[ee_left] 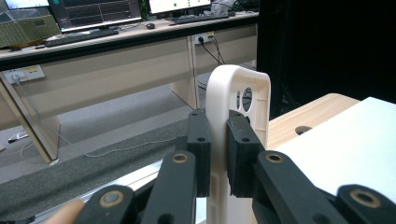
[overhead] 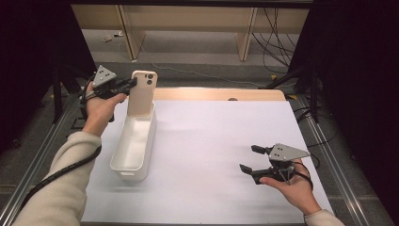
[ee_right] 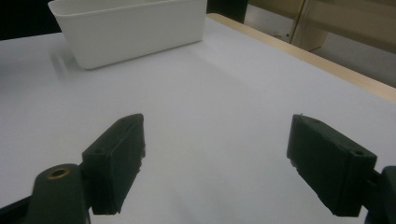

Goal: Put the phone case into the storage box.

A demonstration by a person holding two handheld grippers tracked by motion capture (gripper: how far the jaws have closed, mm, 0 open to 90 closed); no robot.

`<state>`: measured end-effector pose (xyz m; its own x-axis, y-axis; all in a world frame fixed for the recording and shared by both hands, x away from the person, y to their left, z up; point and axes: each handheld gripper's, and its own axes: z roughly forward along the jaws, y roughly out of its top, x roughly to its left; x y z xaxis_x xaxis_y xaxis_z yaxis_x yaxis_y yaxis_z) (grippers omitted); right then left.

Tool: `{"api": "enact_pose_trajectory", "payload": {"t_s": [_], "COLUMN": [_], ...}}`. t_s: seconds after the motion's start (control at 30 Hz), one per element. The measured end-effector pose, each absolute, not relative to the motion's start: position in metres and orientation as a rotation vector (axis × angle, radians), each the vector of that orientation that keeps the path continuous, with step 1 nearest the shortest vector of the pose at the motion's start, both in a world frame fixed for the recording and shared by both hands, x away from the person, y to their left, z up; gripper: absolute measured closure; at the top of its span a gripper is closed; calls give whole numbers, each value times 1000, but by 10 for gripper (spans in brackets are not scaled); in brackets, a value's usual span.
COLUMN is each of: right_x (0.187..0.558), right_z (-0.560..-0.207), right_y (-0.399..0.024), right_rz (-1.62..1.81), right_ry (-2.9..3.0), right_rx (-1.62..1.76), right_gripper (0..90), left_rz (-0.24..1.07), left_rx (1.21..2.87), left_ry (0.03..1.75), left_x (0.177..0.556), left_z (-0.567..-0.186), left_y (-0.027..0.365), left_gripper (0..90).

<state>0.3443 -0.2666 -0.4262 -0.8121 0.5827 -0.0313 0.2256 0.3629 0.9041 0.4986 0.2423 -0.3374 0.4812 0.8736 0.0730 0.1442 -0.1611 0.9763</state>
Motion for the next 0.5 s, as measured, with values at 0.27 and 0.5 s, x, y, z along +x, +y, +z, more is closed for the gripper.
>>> {"api": "enact_pose_trajectory", "payload": {"t_s": [0.27, 0.5], "right_x": [344, 344], "right_z": [-426, -426], "right_y": [-266, -266], "right_rz": [1432, 1432], "right_ry": [2288, 2289], "right_rx": [709, 709], "right_gripper": [206, 206], "left_rz": [825, 829], "left_rx": [1617, 1621], "left_ry": [901, 899], "left_x": [500, 501], "left_z": [-339, -339], "left_y": [242, 240], "left_gripper": [813, 812]}}
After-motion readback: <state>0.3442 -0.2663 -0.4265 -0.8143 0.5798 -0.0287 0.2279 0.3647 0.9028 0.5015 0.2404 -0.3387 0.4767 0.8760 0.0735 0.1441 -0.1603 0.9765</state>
